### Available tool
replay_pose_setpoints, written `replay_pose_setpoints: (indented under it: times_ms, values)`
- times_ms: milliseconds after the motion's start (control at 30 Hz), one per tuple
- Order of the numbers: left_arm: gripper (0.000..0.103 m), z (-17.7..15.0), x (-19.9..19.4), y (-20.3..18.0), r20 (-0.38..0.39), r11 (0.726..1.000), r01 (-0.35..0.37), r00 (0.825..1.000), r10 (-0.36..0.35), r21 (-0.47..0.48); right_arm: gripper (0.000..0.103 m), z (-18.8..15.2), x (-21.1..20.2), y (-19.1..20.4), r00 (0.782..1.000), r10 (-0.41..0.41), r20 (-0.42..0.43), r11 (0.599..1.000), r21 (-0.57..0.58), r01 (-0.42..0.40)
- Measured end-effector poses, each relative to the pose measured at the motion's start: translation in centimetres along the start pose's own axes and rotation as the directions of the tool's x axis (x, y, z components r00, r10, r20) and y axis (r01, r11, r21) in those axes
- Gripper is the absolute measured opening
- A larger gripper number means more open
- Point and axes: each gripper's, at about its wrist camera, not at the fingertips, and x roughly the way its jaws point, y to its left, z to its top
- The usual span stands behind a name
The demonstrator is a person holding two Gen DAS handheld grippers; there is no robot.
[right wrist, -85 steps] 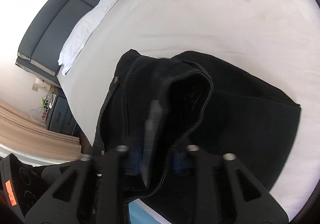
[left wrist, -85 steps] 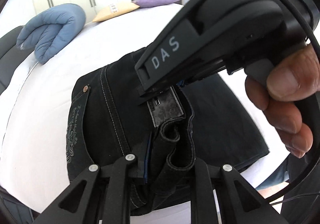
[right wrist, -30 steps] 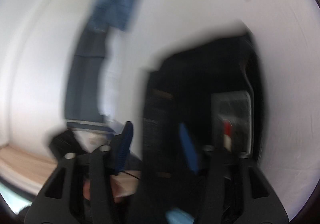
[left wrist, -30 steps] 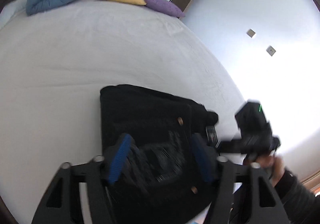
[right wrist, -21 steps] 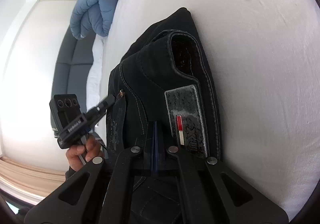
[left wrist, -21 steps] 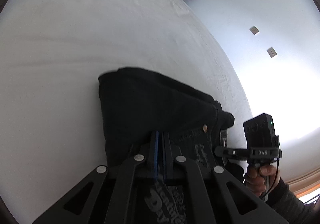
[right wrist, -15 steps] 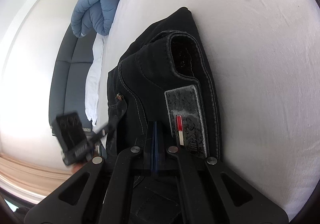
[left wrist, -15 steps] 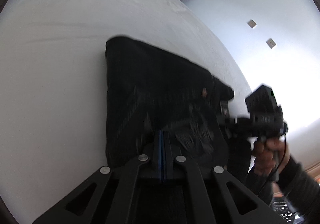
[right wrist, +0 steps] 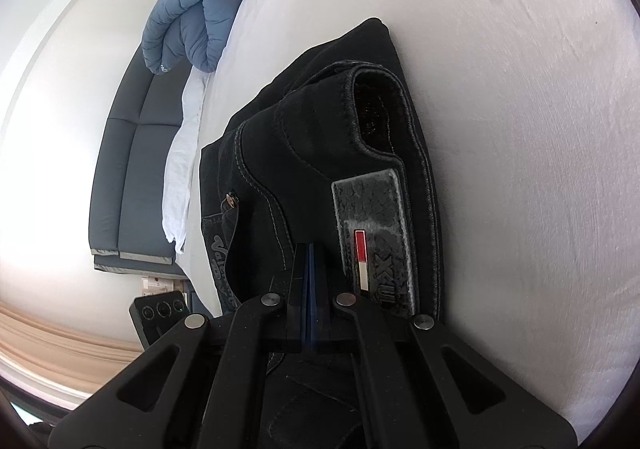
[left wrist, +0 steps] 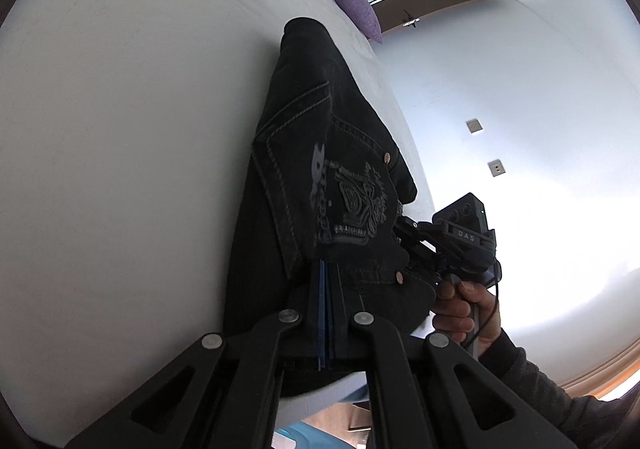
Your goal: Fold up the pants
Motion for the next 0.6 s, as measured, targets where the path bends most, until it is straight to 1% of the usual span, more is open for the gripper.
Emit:
replay_pose_setpoints:
  times_ms: [133,167,200,267,300,333,367,400,433,467,500,533,567,600]
  values:
    - [0.002,-0.2,-0.4,-0.7,-0.011,0.999,0.037,0.999,-0.037,-0.034,0.0,-0.3,-0.2,0.0,1.0,-0.003,0.004,1.0,-0.006,0.003]
    - [0.0,0.4,-0.9,-1.1,0.005,0.996,0.072,0.997,-0.072,-0.048,0.0,-0.3,-0.3,0.0,1.0,-0.001,0.004,1.0,-0.005,0.001]
    - [0.0,1.6,-1.5,-1.8,0.045,0.99,0.133,0.99,-0.131,-0.055,0.0,-0.2,-0.2,0.1,1.0,0.0,0.004,1.0,-0.005,0.0]
    - [0.0,4.1,-1.8,-2.9,0.089,0.981,0.193,0.978,-0.189,-0.034,0.0,-0.2,-0.2,0.0,1.0,0.004,0.004,1.0,-0.002,-0.004]
    - [0.0,5.8,-1.2,-3.5,0.092,0.978,0.206,0.975,-0.203,-0.025,0.0,-0.2,-0.2,-0.1,1.0,0.004,0.003,1.0,-0.003,-0.004]
    - [0.0,7.8,0.3,-4.1,0.064,0.972,0.236,0.97,-0.235,-0.013,0.0,-0.2,-0.2,-0.1,1.0,0.005,0.004,1.0,-0.005,-0.005]
    - [0.005,8.8,1.5,-4.3,0.036,0.969,0.245,0.969,-0.245,-0.009,0.0,-0.2,-0.3,-0.1,1.0,0.006,0.005,1.0,-0.004,-0.006]
    - [0.011,9.8,3.3,-4.3,-0.004,0.98,0.198,0.98,-0.198,0.009,0.0,-0.2,-0.3,-0.1,1.0,0.004,0.006,1.0,-0.005,-0.004]
    - [0.013,10.1,5.7,-3.7,-0.068,0.994,0.099,0.993,-0.097,0.035,0.0,-0.2,-0.3,-0.1,1.0,0.002,0.007,1.0,-0.006,-0.002]
    - [0.002,9.8,7.4,-2.6,-0.124,0.999,0.033,0.992,-0.028,0.034,0.0,-0.3,-0.3,-0.1,1.0,-0.001,0.008,1.0,-0.005,0.002]
    - [0.004,9.2,7.8,-1.4,-0.126,0.999,0.041,0.991,-0.038,0.02,0.0,-0.3,-0.4,0.0,1.0,-0.004,0.009,1.0,-0.004,0.004]
    - [0.004,8.9,7.4,-1.1,-0.101,0.997,0.078,0.992,-0.077,0.011,0.0,-0.3,-0.4,0.1,1.0,-0.011,0.01,1.0,-0.004,0.011]
    - [0.004,8.6,6.6,-0.8,-0.083,0.995,0.1,0.991,-0.1,-0.005,0.0,-0.3,-0.3,0.2,1.0,-0.019,0.009,1.0,-0.01,0.019]
    - [0.004,7.8,5.6,-0.7,-0.071,0.995,0.104,0.992,-0.105,-0.013,0.0,-0.3,-0.4,0.4,1.0,-0.023,0.011,1.0,-0.016,0.023]
